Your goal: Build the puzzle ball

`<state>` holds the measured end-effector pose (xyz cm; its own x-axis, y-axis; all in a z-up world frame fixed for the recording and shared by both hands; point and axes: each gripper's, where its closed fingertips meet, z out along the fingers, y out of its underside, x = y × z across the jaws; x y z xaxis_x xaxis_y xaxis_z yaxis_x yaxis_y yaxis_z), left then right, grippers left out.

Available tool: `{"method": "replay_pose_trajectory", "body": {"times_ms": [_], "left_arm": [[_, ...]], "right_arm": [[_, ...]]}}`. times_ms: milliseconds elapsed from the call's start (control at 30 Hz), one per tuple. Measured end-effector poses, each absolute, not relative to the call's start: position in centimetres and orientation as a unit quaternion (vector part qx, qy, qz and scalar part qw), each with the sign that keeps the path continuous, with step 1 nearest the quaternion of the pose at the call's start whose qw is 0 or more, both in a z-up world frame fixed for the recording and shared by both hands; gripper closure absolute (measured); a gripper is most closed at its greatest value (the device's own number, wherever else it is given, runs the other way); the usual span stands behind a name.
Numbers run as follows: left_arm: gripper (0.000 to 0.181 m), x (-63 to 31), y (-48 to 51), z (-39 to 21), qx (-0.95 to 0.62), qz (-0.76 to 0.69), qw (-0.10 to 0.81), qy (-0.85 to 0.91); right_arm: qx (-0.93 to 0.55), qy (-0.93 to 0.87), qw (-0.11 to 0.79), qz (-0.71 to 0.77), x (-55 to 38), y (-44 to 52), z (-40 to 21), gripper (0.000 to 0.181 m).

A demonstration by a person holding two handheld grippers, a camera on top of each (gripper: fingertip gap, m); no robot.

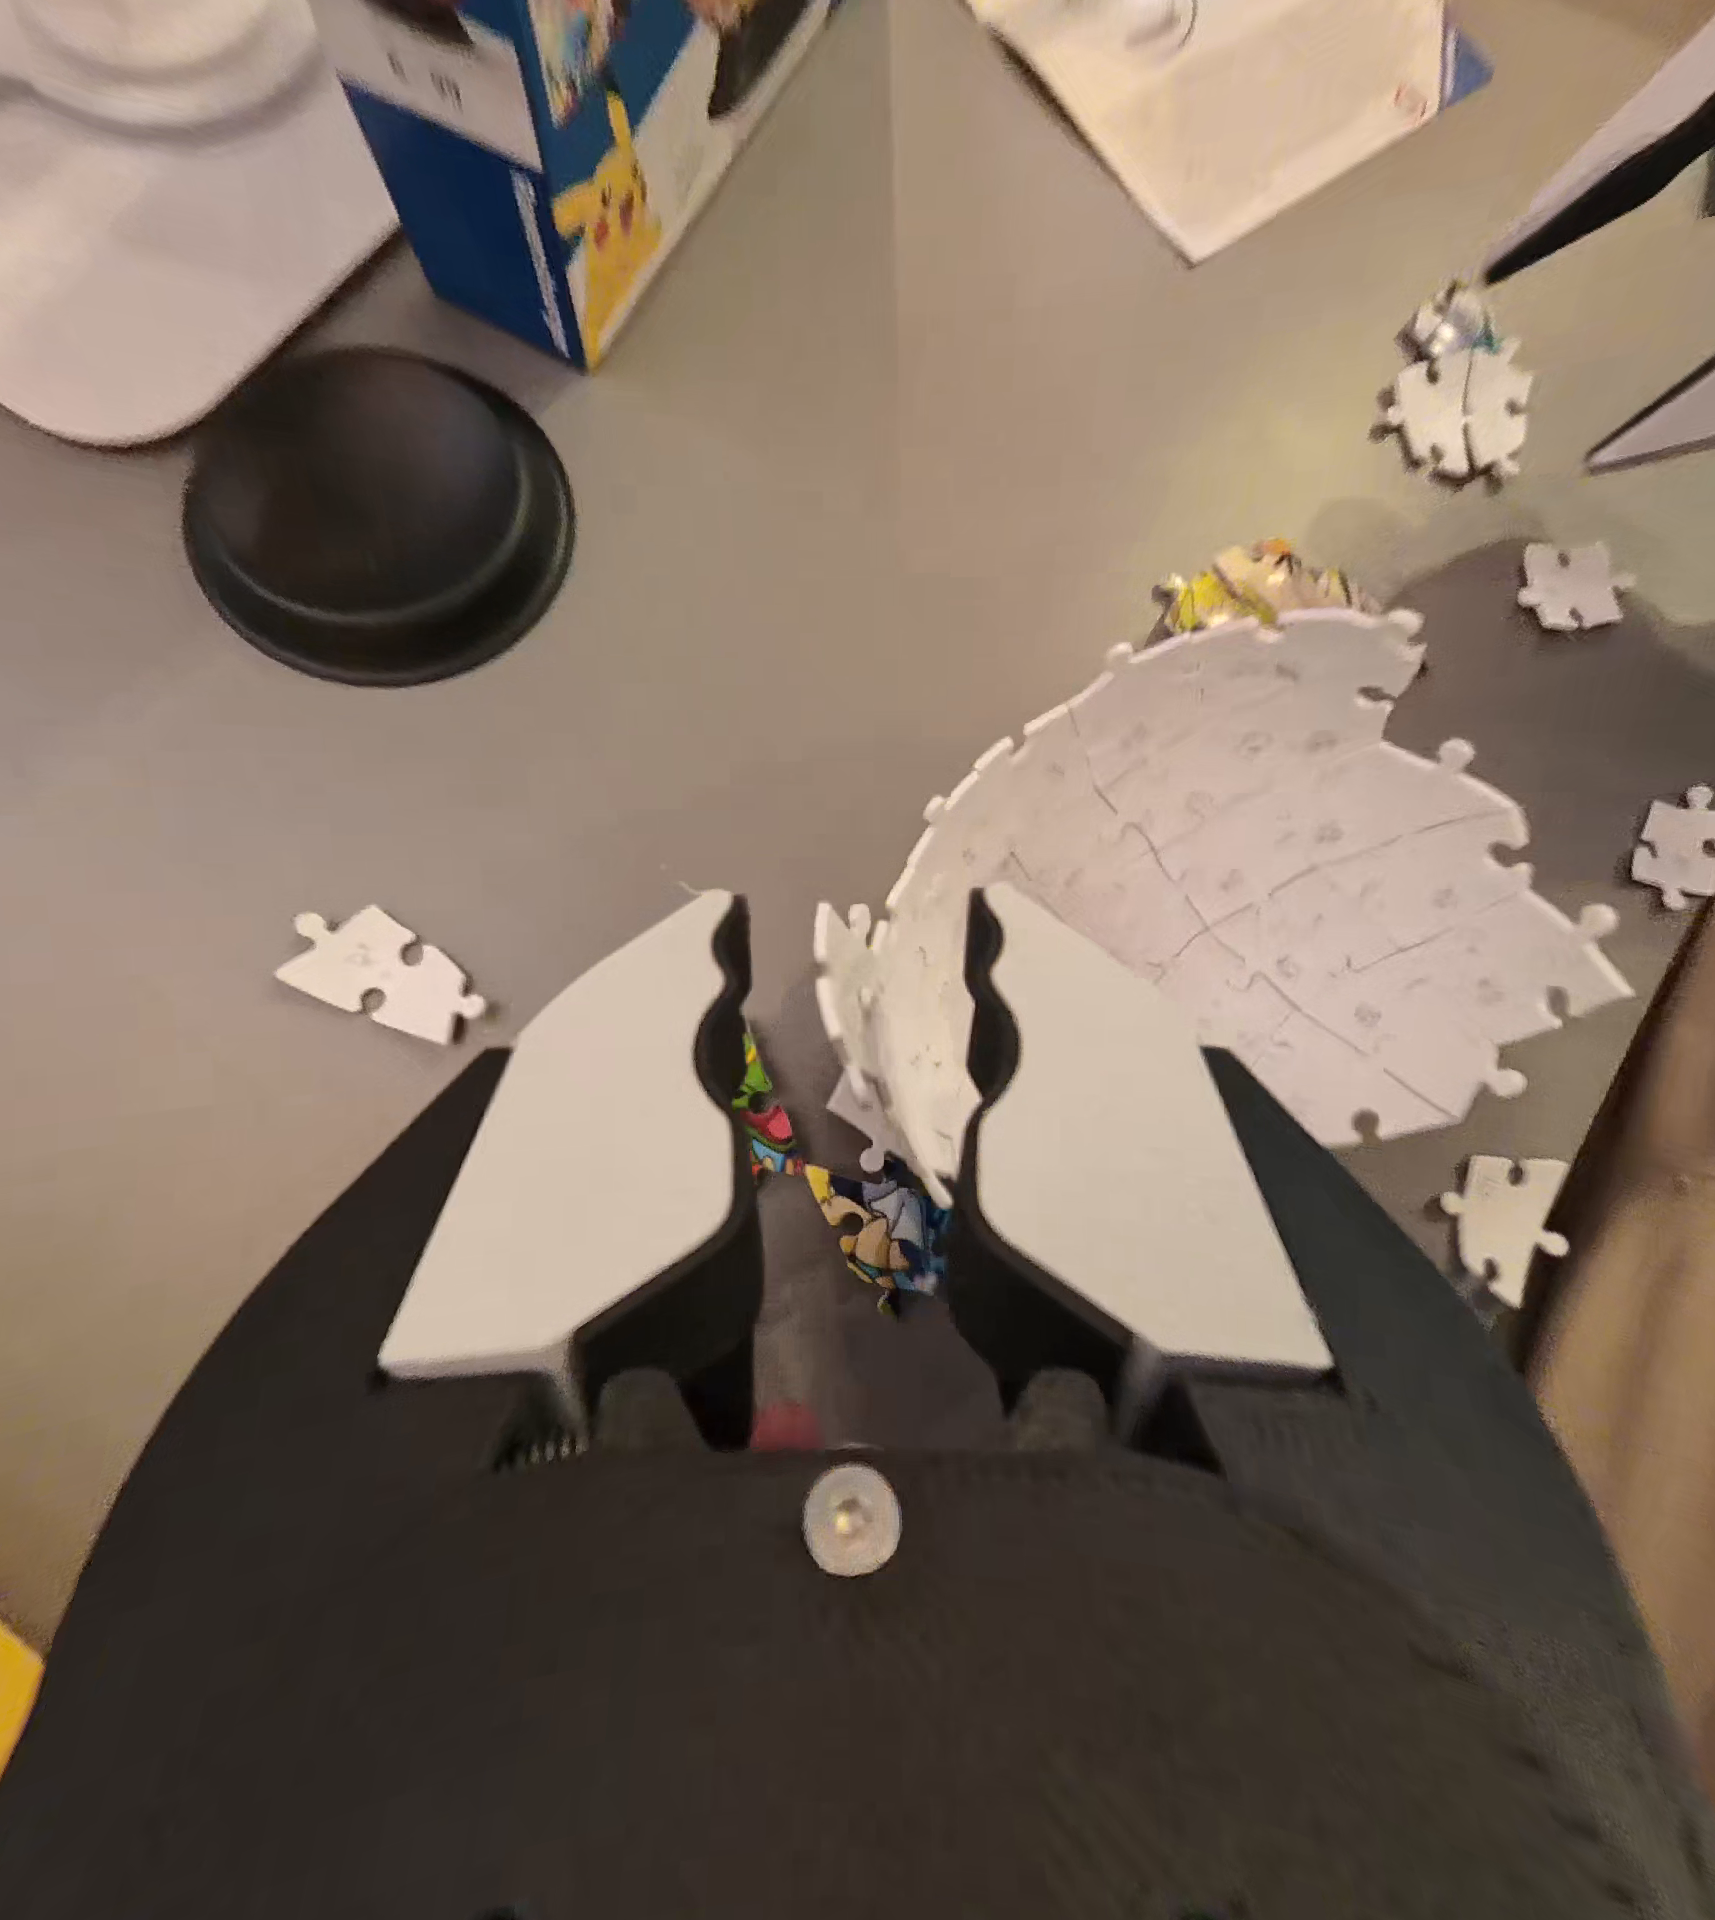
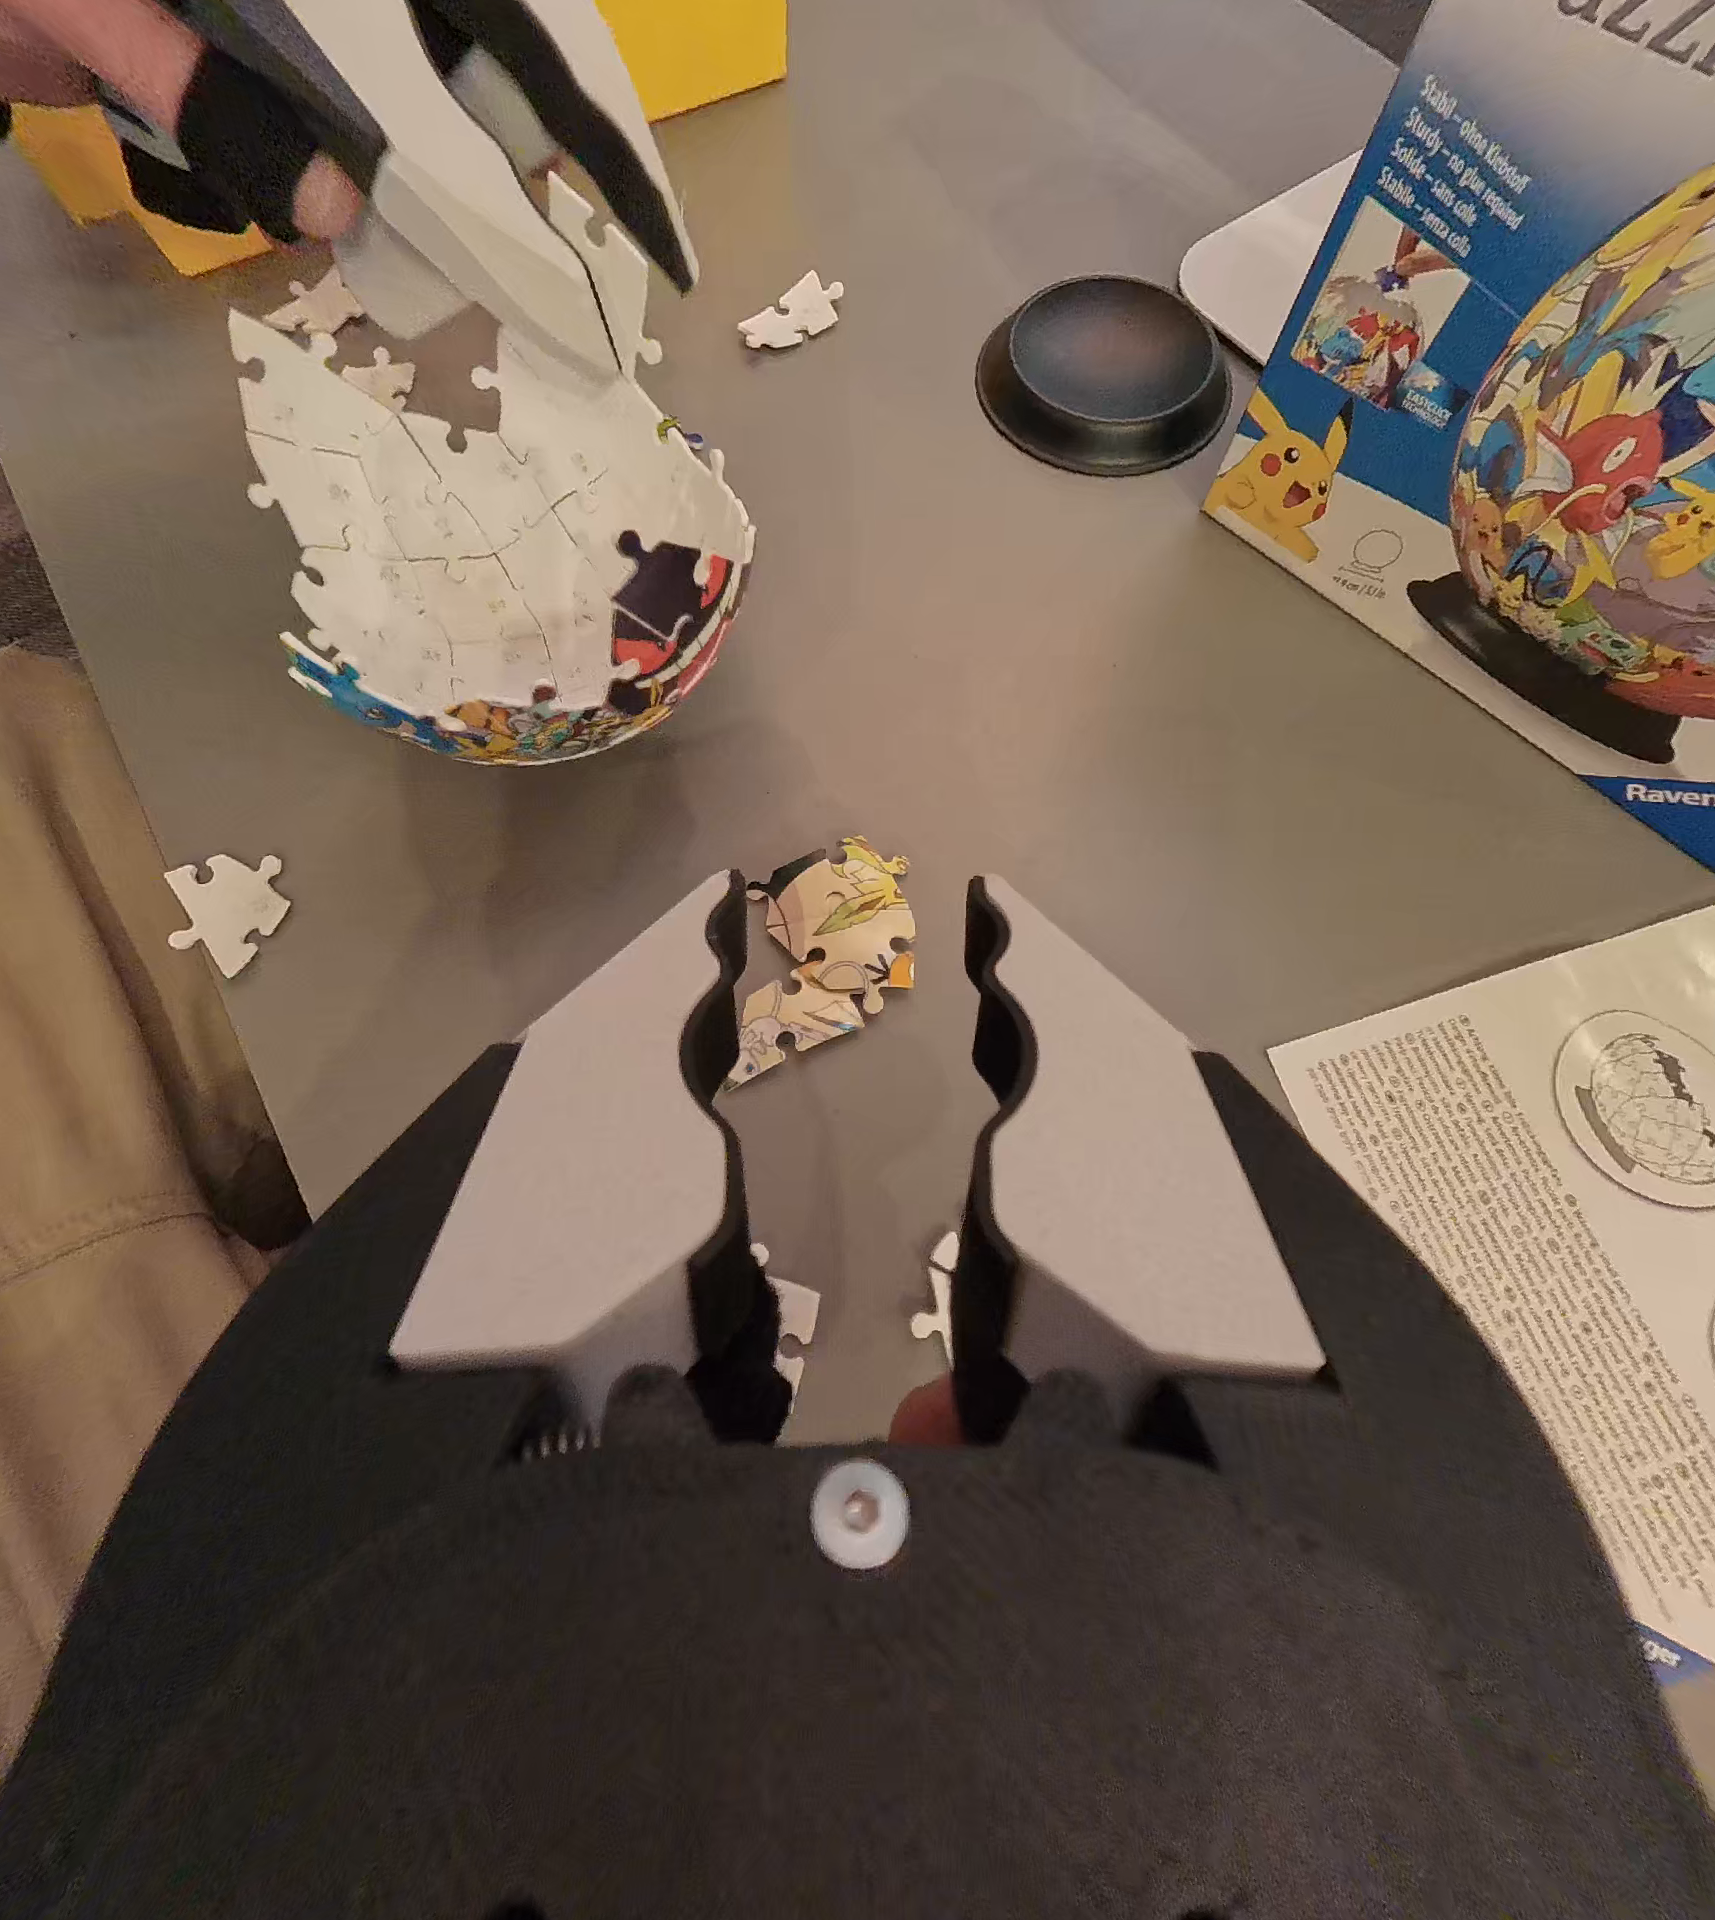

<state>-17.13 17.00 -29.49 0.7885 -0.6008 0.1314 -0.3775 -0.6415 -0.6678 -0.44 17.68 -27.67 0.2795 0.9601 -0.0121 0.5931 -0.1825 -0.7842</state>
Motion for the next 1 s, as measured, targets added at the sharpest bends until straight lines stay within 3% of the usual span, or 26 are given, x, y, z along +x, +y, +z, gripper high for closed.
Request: {"method": "replay_pose_trajectory", "body": {"times_ms": [600,900,1000], "left_arm": [[0.178,-18.1,14.5,-31.0,-0.912,-0.172,0.261,0.265],[0.178,-17.8,14.6,-31.0,-0.905,-0.183,0.267,0.277],[0.159,-17.6,14.4,-30.8,-0.904,-0.204,0.264,0.269]], "right_arm": [[-0.723,-0.532,0.342,0.277,0.1,18.0,-28.3,0.143],[-0.723,-0.526,0.346,0.284,0.1,18.2,-27.9,0.142],[-0.723,-0.524,0.349,0.285,0.2,18.2,-27.7,0.142]]}}
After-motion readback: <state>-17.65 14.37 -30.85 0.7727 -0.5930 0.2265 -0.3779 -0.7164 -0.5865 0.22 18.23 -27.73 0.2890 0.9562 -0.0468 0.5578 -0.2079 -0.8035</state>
